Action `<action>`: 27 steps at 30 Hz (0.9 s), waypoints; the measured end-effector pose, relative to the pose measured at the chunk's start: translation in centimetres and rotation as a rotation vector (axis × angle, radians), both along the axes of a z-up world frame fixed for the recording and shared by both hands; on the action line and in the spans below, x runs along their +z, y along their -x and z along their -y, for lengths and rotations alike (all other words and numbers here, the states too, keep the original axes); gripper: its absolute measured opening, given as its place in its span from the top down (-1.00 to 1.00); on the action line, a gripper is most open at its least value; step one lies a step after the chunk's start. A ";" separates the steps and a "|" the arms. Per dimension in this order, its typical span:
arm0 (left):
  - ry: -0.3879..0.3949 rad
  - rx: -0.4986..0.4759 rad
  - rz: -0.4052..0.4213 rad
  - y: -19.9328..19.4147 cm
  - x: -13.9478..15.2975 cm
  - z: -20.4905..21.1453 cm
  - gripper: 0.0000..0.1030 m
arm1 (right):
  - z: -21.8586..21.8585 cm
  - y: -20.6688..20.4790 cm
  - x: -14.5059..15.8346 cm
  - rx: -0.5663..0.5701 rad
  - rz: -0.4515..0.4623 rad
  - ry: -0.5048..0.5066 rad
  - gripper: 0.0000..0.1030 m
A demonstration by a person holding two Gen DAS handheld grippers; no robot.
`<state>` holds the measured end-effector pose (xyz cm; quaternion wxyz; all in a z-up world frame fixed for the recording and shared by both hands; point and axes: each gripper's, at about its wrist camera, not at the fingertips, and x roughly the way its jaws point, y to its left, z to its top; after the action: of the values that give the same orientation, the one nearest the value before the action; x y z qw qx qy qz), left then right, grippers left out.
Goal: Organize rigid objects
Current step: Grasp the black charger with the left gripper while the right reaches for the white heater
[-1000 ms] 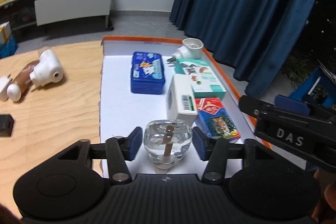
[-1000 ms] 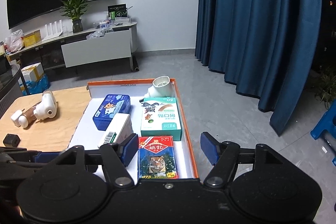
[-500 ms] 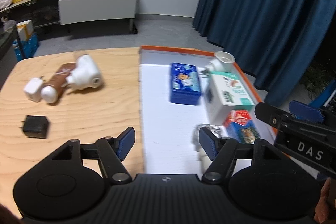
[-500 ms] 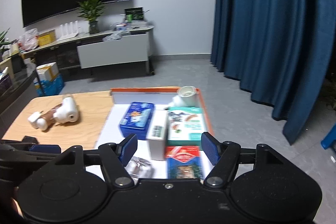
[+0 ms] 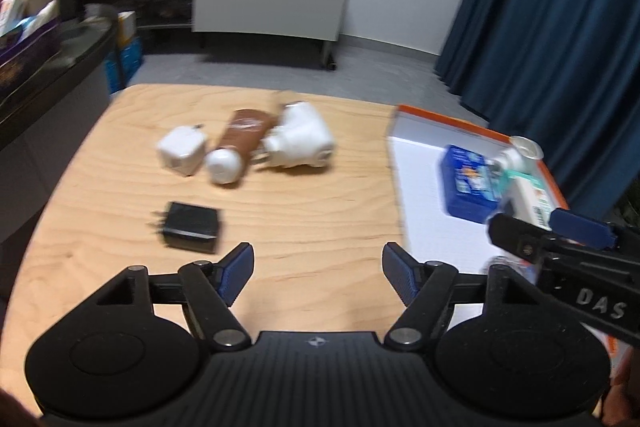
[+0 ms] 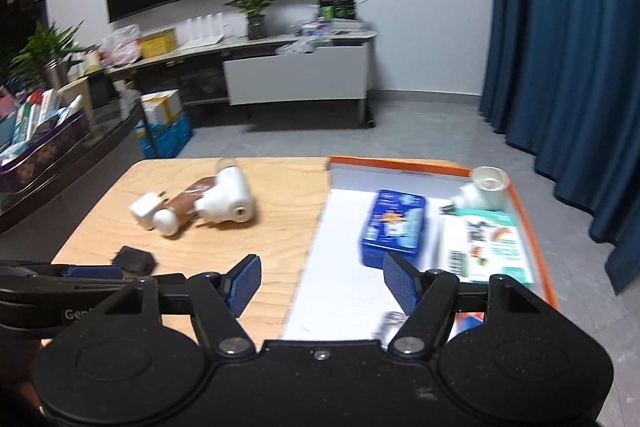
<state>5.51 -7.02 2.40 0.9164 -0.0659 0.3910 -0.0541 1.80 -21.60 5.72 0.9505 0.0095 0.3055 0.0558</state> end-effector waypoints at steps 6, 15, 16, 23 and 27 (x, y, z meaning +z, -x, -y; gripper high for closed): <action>0.003 0.055 0.004 0.3 -1.1 -4.1 -0.51 | -2.0 -0.7 -0.3 0.051 -0.010 0.010 -0.57; -0.025 0.109 -0.001 -0.3 -4.0 -7.5 -0.60 | -2.7 -1.5 -1.7 0.064 -0.047 0.004 -0.57; -0.027 0.113 0.004 -0.8 -4.3 -7.5 -0.60 | -2.8 -1.7 -1.8 0.066 -0.048 0.002 -0.57; -0.069 0.082 0.045 -3.8 -5.2 -6.5 -0.59 | -3.6 -3.1 -2.1 0.093 -0.057 0.006 -0.57; -0.143 0.060 0.086 -4.9 -5.7 -5.9 -0.20 | -4.3 -5.1 -2.2 0.106 -0.068 -0.011 -0.57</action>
<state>10.38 -1.13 -3.27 0.9359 -0.0096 0.3521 -0.0013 6.92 -17.30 3.50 0.9353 0.0006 0.3373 0.1073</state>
